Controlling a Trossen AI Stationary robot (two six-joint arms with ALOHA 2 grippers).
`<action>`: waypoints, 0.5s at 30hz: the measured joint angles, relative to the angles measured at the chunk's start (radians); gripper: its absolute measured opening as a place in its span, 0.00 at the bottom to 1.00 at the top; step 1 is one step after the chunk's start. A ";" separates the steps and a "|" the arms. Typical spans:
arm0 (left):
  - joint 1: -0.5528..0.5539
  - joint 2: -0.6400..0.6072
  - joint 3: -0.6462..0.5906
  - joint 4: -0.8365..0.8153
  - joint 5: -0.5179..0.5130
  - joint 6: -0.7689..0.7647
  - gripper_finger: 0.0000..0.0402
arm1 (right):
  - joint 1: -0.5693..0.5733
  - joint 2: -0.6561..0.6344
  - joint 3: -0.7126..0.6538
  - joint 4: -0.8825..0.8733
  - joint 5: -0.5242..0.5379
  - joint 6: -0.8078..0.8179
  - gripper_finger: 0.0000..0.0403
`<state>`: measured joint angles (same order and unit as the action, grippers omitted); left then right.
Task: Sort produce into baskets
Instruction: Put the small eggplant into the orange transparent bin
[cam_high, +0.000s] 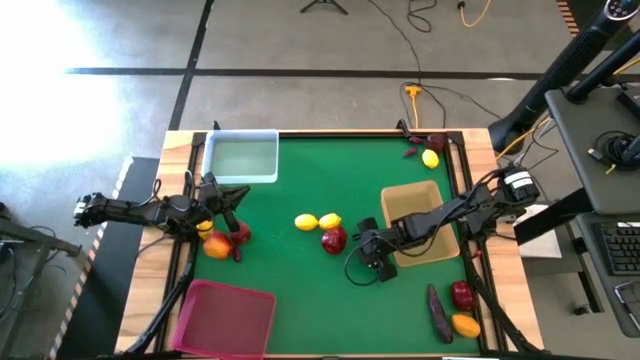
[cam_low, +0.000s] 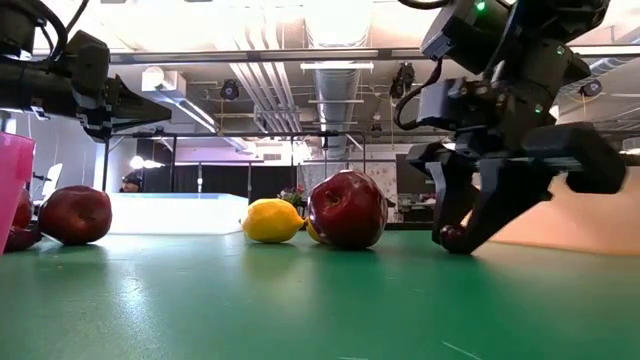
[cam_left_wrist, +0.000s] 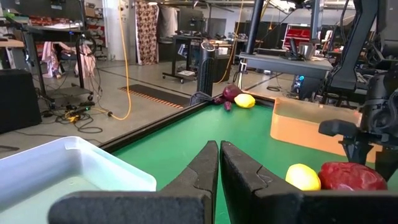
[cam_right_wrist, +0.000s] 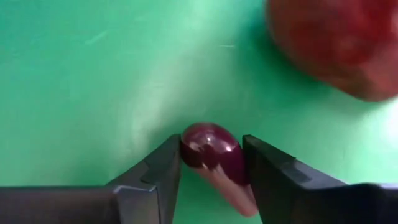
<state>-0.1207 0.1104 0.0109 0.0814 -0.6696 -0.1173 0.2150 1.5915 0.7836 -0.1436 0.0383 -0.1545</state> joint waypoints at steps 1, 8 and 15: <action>0.000 0.000 0.000 0.000 0.000 0.000 0.00 | 0.000 -0.002 0.005 -0.002 0.003 0.006 0.36; 0.000 0.000 0.000 0.000 0.000 0.000 0.00 | -0.006 -0.007 0.117 -0.169 0.036 0.115 0.35; 0.000 0.000 0.000 0.000 0.000 0.000 0.00 | -0.006 -0.033 0.412 -0.817 0.076 0.275 0.34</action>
<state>-0.1204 0.1104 0.0109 0.0818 -0.6697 -0.1173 0.2087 1.5586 1.1958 -0.9606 0.1148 0.1208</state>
